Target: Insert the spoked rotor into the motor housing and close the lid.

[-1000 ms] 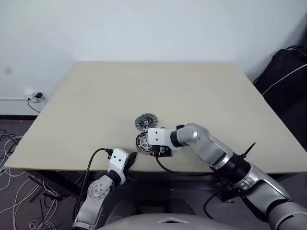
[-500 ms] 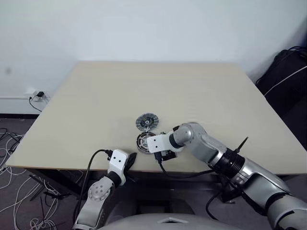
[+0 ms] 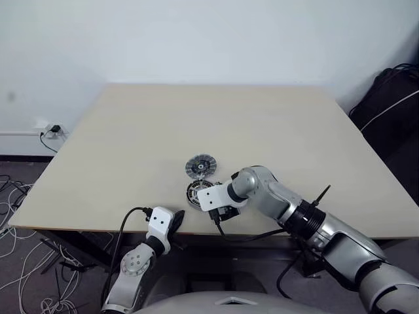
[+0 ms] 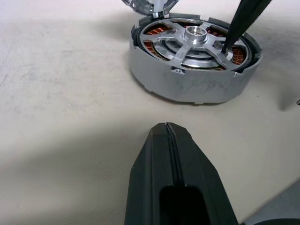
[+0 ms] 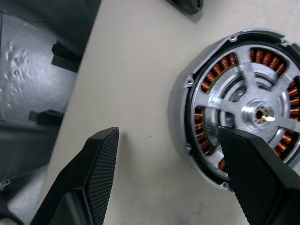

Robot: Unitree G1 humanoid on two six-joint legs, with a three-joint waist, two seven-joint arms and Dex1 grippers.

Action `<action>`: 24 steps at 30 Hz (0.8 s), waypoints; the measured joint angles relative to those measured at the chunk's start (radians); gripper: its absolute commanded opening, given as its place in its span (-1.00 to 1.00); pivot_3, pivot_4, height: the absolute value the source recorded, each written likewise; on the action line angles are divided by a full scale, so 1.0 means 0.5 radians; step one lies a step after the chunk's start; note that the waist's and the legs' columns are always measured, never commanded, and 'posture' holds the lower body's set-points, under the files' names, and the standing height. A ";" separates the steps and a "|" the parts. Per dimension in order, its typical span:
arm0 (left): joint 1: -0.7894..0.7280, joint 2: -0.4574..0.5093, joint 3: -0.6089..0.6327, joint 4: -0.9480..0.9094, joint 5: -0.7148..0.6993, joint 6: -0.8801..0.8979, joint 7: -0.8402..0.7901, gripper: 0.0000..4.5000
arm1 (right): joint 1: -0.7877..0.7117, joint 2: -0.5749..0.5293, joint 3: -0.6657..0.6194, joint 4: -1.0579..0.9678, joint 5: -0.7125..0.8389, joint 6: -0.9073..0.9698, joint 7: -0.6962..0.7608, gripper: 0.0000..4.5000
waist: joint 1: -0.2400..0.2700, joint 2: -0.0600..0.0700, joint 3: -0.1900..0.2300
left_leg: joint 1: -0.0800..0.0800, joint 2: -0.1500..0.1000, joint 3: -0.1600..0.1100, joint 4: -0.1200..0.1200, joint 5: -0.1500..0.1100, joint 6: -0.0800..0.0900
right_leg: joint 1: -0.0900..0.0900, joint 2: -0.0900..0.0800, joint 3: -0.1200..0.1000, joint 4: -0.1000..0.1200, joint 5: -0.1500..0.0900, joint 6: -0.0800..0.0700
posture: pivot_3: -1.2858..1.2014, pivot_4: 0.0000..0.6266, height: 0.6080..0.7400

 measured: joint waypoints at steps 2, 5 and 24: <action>-0.005 -0.001 0.002 0.025 0.000 -0.031 0.000 -1.00 | -0.007 0.013 -0.005 0.023 -0.014 -0.010 -0.015 0.16 | 0.000 0.001 -0.001 | 0.001 0.000 0.000 0.000 0.000 0.000 | 0.001 0.000 0.000 0.000 0.000 0.000 | 0.03 -1.00 1.00; -0.007 -0.004 0.007 0.043 -0.001 -0.055 0.000 -1.00 | -0.020 0.032 -0.023 0.056 -0.032 -0.014 -0.035 -0.27 | 0.000 0.001 -0.001 | 0.001 0.000 0.000 0.000 0.000 0.000 | 0.001 0.000 0.000 0.000 0.000 0.000 | 0.03 -1.00 1.00; 0.004 -0.032 0.036 -0.001 -0.023 -0.035 -0.001 -1.00 | 0.186 0.068 -0.253 0.017 0.047 0.101 -0.195 -0.96 | 0.005 0.000 -0.003 | 0.002 0.000 -0.001 0.005 0.001 -0.002 | 0.005 0.000 0.000 0.001 -0.003 0.008 | 0.03 -1.00 1.00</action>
